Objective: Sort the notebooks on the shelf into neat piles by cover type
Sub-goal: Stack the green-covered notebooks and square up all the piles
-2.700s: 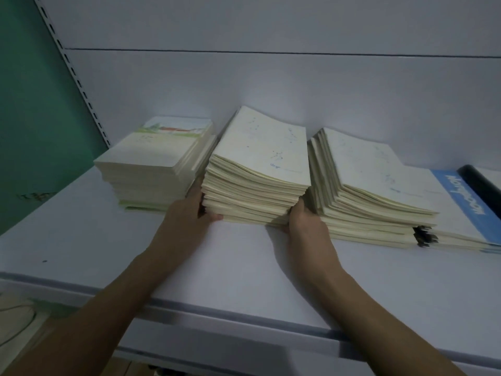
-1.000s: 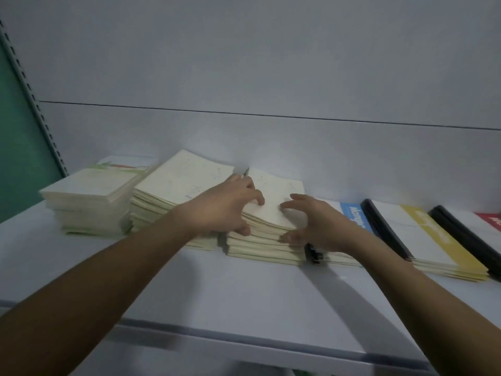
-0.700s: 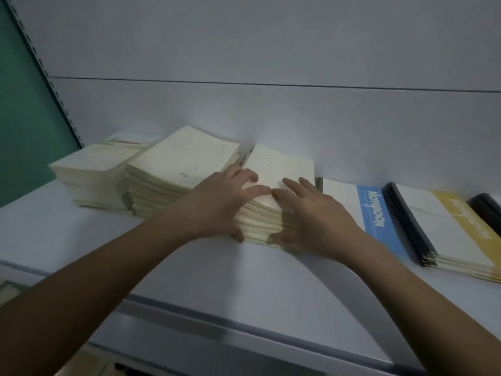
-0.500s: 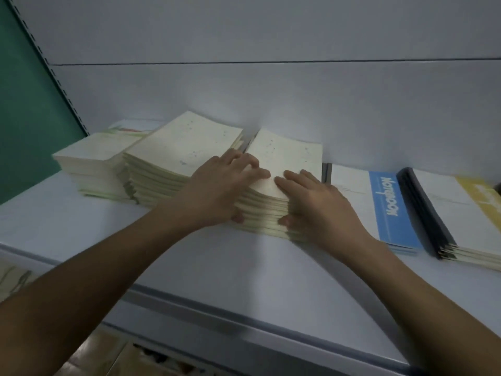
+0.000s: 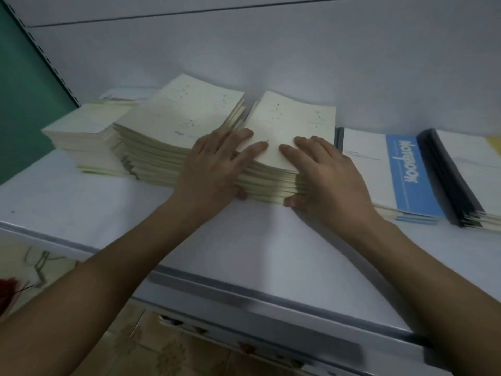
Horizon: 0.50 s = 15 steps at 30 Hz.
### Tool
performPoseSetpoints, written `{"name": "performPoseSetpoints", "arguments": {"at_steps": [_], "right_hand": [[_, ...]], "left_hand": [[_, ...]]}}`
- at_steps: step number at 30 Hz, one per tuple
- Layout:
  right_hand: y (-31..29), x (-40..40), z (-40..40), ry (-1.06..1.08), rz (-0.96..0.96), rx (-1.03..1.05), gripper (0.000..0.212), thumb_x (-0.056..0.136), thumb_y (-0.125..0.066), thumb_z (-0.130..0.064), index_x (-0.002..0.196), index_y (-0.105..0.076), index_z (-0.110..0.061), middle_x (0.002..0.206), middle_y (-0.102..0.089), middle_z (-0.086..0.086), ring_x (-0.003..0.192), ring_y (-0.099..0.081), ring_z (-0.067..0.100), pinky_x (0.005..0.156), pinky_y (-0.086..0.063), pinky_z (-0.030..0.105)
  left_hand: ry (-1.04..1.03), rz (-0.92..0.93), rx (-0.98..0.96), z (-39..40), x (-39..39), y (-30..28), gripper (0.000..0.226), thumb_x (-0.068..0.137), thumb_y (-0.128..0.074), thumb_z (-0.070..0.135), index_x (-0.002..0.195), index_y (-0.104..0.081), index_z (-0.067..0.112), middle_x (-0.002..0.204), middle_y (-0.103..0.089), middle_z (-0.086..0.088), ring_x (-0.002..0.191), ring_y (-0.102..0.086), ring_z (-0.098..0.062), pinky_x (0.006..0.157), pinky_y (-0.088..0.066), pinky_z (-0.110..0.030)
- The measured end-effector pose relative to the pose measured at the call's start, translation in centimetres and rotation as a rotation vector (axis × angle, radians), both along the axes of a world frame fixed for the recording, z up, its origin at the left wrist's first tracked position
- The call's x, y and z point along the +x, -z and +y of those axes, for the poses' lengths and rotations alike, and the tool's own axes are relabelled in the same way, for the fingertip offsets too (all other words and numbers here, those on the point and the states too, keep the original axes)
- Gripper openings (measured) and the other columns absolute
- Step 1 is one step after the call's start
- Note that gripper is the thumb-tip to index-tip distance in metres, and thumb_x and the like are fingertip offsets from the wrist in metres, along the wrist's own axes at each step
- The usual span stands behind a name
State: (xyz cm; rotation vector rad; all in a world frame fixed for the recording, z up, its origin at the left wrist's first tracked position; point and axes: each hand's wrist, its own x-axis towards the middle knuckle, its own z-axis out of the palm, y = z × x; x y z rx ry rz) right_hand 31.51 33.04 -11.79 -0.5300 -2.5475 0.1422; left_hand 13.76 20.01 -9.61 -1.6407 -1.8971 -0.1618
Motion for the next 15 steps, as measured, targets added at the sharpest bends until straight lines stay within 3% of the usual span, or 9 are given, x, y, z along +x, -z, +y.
{"name": "performPoseSetpoints", "arguments": {"at_steps": [4,6,9,12,15], "right_hand": [[0.0,0.2,0.0,-0.038,0.031,-0.04,0.097,0.058,-0.09,-0.031,0.142,-0.044,-0.02,0.147,-0.042,0.01,0.136,-0.036,0.033,0.108,-0.034,0.049],[-1.1,1.0,0.4,-0.076,0.095,-0.28,0.096,0.065,-0.086,-0.039,0.147,-0.037,-0.025,0.153,-0.033,0.003,0.14,-0.029,0.022,0.112,-0.03,0.039],[-3.2,2.5,1.2,-0.011,0.268,-0.533,0.091,0.069,-0.077,-0.053,0.146,-0.035,-0.029,0.145,-0.039,-0.007,0.13,-0.039,0.01,0.107,-0.038,0.034],[-4.1,3.1,1.7,0.124,0.241,-0.656,0.091,0.065,-0.073,-0.063,0.14,-0.035,-0.028,0.131,-0.048,-0.008,0.113,-0.053,0.011,0.09,-0.048,0.031],[-3.7,3.1,1.0,0.085,0.059,-0.685,0.071,0.068,-0.078,-0.053,0.123,-0.04,-0.03,0.102,-0.051,-0.018,0.093,-0.058,0.006,0.066,-0.043,0.02]], "left_hand": [[0.028,0.048,0.145,-0.3,0.4,0.8,0.098,0.05,-0.091,0.032,0.138,-0.05,0.016,0.136,-0.051,-0.018,0.129,-0.042,-0.039,0.11,-0.034,-0.051],[0.037,0.022,0.287,-1.3,1.6,2.1,0.077,0.066,-0.086,0.023,0.134,-0.051,0.013,0.131,-0.053,-0.019,0.125,-0.046,-0.037,0.109,-0.036,-0.045],[0.025,-0.376,0.434,-3.6,3.4,4.0,0.052,0.076,-0.081,0.017,0.12,-0.056,0.007,0.114,-0.058,-0.012,0.107,-0.053,-0.024,0.096,-0.04,-0.027],[-0.155,-0.907,0.425,-4.4,3.6,4.3,0.042,0.082,-0.077,0.023,0.118,-0.058,0.014,0.104,-0.063,0.002,0.096,-0.059,-0.013,0.084,-0.048,-0.025],[-0.225,-1.036,0.296,-3.9,3.5,3.9,0.044,0.085,-0.073,0.031,0.126,-0.057,0.023,0.106,-0.063,0.012,0.096,-0.059,-0.003,0.08,-0.043,-0.012]]}}
